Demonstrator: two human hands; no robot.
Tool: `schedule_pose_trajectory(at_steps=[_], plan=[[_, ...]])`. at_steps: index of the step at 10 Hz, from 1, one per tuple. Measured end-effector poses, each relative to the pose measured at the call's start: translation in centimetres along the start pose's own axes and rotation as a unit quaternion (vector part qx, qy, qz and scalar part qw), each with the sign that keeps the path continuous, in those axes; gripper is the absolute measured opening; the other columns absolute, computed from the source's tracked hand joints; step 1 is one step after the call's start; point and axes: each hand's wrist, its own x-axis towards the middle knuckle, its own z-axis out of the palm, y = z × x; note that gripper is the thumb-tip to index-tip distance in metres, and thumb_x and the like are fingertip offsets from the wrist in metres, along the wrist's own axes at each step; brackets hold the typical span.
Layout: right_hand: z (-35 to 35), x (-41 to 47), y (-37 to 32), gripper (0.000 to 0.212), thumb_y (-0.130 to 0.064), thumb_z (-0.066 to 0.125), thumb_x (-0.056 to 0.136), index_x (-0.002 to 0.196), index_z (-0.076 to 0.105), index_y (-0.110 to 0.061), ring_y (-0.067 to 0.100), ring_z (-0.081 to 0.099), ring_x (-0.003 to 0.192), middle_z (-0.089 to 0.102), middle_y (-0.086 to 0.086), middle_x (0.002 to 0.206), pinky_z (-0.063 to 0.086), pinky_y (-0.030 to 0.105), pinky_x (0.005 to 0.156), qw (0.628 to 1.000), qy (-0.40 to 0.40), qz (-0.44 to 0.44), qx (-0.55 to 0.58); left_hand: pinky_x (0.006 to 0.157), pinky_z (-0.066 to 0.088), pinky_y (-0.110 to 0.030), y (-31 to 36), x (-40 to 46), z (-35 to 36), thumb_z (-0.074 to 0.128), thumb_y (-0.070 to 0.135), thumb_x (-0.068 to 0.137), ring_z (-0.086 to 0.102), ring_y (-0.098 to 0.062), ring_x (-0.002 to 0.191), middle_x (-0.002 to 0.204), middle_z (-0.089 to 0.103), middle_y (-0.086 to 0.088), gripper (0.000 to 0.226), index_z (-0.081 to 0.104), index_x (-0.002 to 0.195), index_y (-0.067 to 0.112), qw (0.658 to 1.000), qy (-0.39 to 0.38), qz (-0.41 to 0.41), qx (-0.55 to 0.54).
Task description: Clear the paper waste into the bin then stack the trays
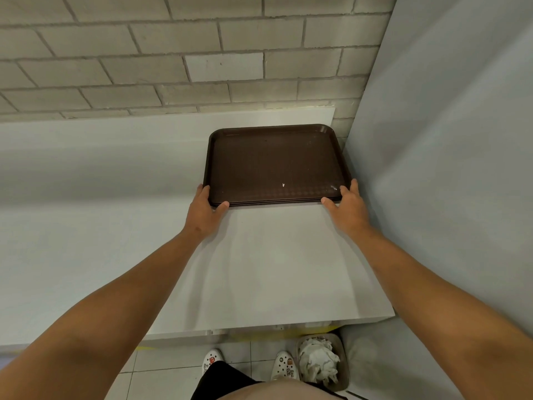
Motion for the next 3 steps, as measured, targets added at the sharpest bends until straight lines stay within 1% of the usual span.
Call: schedule_pose_trajectory(at_steps=[1,2,3], plan=[[-0.1,0.2,0.2,0.078,-0.05,0.063,0.094,0.154,0.034,-0.008,0.036,0.033,0.147,0.007,0.012,0.169,0.038,0.045,0.114,1.0,-0.008,-0.006,0.008,0.109,0.037,-0.033,-0.2,0.1,0.0,0.061,0.038,0.097,0.044,-0.029,0.136,0.154,0.037,-0.01,0.068,0.033,0.151,0.007,1.0,-0.007,-0.004,0.009],[-0.6,-0.2,-0.3,0.08,-0.052,0.063,0.093,0.154,0.033,-0.011,0.035,0.02,0.152,0.013,0.014,0.167,0.028,0.049,0.121,0.999,0.0,-0.033,0.001,0.116,0.031,-0.037,-0.2,-0.3,-0.4,0.058,0.046,0.097,0.032,-0.028,0.146,0.162,0.025,-0.009,0.074,0.028,0.155,0.011,0.999,-0.013,-0.009,0.03],[-1.5,-0.6,-1.3,0.078,-0.053,0.061,0.093,0.154,0.035,-0.013,0.033,0.018,0.153,0.019,0.011,0.167,0.023,0.049,0.122,0.997,0.001,-0.071,-0.016,0.117,0.033,-0.04,-0.3,-0.5,-0.5,0.058,0.05,0.095,0.032,-0.027,0.146,0.162,0.027,-0.007,0.073,0.031,0.154,0.015,0.999,-0.002,0.015,0.048]])
